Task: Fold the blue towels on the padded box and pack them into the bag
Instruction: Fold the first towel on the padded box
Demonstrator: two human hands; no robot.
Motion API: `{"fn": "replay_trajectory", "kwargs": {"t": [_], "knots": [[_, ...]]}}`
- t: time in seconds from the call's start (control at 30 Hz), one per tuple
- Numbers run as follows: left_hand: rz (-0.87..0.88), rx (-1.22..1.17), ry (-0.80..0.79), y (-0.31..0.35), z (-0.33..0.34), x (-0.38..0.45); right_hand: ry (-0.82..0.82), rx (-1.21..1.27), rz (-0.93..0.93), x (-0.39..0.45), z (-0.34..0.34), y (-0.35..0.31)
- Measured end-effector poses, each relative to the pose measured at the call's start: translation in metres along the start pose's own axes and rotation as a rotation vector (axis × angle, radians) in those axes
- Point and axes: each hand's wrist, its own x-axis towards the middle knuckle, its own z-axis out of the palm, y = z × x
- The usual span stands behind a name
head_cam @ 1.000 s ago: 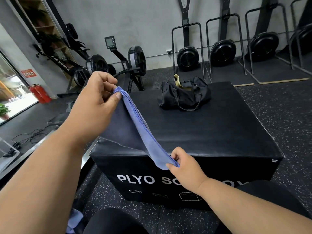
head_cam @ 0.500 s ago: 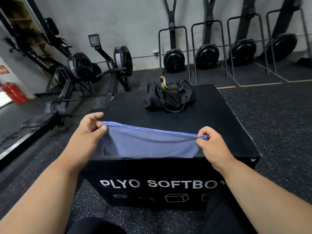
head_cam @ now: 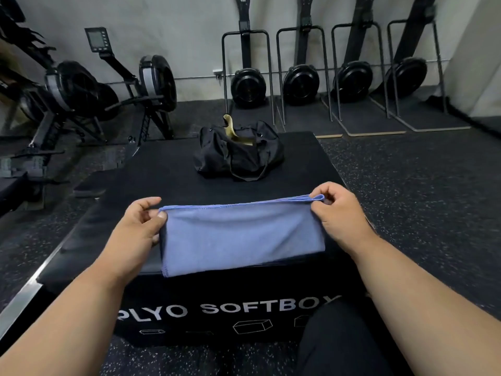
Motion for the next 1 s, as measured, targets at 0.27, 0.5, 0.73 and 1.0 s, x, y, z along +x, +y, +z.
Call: {"fn": "replay_trajectory", "kwargs": {"t": [0.27, 0.5, 0.73, 1.0], "knots": [[-0.106, 0.555, -0.003, -0.062, 0.038, 0.046, -0.245, -0.343, 0.292, 0.05, 0.051, 0.077], [0.151, 1.041, -0.33, -0.104, 0.061, -0.001, -0.194, -0.312, 0.231, 0.031, 0.052, 0.101], [0.269, 1.214, -0.426, -0.125, 0.035, -0.003, -0.192, -0.284, 0.183, 0.025, 0.048, 0.113], [0.281, 1.233, -0.451, -0.127, 0.012, -0.007, -0.182, -0.208, 0.228, 0.021, 0.041, 0.107]]}}
